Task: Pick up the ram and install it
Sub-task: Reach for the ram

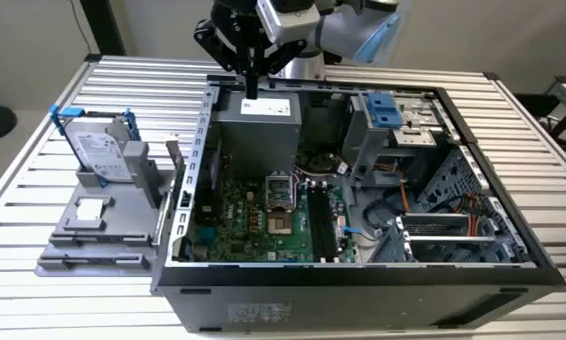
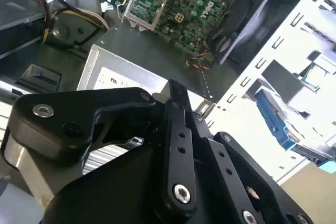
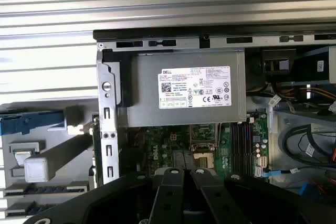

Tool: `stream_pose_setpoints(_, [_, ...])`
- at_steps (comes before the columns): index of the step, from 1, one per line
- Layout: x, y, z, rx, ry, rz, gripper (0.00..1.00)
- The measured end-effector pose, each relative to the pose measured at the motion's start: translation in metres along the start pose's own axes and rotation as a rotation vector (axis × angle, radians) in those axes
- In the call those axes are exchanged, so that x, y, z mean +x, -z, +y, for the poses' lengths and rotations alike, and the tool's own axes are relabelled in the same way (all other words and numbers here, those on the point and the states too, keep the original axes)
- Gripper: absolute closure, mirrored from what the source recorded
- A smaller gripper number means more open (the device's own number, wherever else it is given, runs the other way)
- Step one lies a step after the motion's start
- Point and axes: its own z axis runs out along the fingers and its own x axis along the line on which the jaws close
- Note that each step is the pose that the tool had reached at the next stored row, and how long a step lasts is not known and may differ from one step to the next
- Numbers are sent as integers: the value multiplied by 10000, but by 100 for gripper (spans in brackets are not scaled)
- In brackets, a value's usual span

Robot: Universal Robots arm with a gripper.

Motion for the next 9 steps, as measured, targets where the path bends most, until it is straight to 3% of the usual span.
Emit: stream_pose_setpoints(9, [0,0,0,-1,1,1,100])
